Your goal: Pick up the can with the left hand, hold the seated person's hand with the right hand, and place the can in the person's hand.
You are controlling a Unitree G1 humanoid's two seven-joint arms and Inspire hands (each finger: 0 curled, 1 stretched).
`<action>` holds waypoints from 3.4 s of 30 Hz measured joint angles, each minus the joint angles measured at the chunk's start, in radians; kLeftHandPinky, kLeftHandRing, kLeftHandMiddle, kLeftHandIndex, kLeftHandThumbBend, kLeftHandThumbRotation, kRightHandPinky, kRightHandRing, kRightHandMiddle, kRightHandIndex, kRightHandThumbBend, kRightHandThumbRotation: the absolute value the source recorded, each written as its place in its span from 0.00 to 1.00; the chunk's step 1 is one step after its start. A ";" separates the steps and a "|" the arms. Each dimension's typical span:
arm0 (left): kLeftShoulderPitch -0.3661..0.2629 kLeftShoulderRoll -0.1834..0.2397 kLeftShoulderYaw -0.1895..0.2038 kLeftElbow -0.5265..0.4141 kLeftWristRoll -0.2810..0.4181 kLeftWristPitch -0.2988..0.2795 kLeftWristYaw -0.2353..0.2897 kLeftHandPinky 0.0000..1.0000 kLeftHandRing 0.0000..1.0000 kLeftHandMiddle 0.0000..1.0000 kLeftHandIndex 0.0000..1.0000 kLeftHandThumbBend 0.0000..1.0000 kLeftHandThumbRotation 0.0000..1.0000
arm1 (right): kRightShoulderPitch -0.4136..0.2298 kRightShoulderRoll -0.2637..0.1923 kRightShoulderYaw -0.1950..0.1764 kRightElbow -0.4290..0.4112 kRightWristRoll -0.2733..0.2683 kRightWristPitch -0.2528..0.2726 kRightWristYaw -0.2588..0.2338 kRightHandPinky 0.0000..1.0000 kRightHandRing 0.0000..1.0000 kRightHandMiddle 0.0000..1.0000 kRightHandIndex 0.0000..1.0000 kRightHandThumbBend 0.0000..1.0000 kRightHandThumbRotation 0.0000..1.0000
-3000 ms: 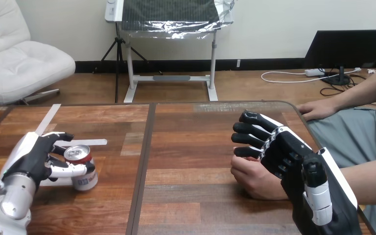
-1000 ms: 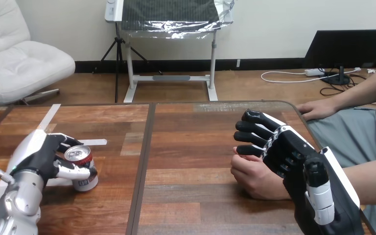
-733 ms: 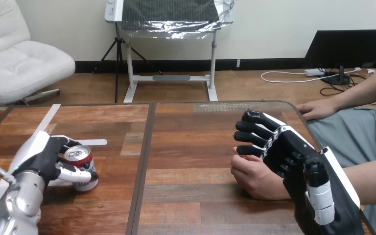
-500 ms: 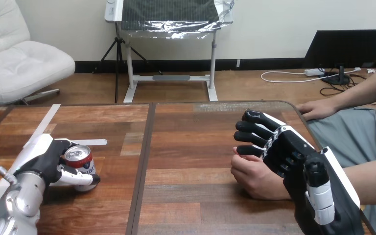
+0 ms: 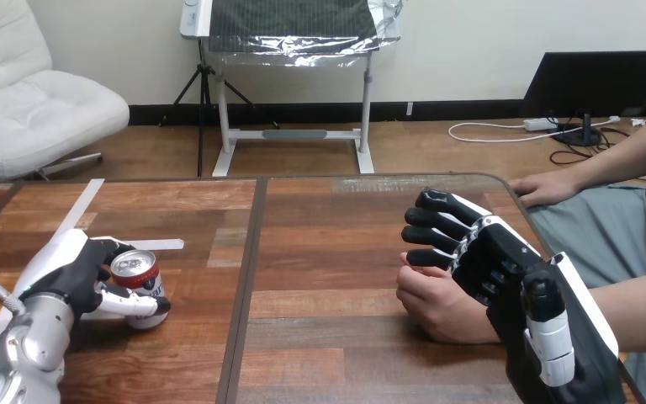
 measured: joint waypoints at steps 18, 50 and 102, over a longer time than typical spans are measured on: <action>-0.016 -0.001 0.000 0.000 -0.002 0.000 0.004 0.63 0.69 0.71 0.72 0.81 0.04 | 0.000 0.000 0.000 0.000 0.000 0.000 0.000 0.76 0.81 0.82 0.83 0.93 0.94; -0.026 -0.013 0.002 0.002 -0.007 0.000 0.070 0.45 0.52 0.56 0.59 0.78 0.00 | 0.000 0.001 0.000 0.000 -0.001 0.000 -0.003 0.75 0.80 0.82 0.83 0.93 0.94; -0.028 -0.013 0.000 0.016 0.000 -0.016 0.102 0.48 0.47 0.48 0.50 0.76 0.00 | -0.002 0.001 -0.001 0.000 -0.006 -0.003 -0.012 0.76 0.81 0.82 0.84 0.93 0.95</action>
